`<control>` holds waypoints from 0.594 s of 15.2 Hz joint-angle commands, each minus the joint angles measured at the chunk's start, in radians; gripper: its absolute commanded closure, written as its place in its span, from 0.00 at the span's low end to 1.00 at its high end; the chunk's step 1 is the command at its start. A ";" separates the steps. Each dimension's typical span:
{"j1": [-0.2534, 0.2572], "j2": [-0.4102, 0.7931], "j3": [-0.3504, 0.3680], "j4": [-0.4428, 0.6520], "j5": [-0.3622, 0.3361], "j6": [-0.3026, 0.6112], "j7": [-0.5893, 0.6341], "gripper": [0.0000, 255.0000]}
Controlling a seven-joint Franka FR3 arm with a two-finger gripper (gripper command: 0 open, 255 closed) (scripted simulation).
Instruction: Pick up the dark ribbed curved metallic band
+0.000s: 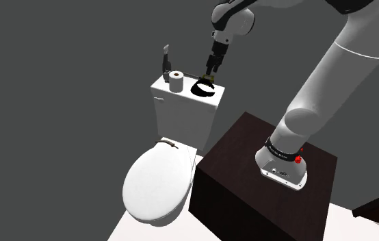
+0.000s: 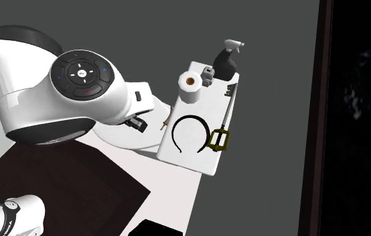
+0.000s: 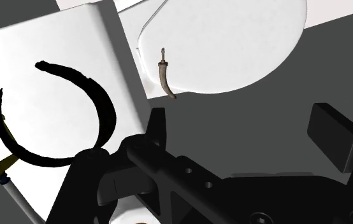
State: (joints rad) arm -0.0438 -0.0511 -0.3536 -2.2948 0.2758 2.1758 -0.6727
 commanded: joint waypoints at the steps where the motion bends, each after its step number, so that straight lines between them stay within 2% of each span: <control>1: -0.005 0.081 -0.013 0.039 0.054 0.024 -0.060 0.00; 9: -0.084 0.416 0.010 0.255 0.265 0.058 -0.261 0.00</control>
State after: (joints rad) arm -0.1144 0.3174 -0.3511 -2.0704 0.5120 2.2282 -0.9071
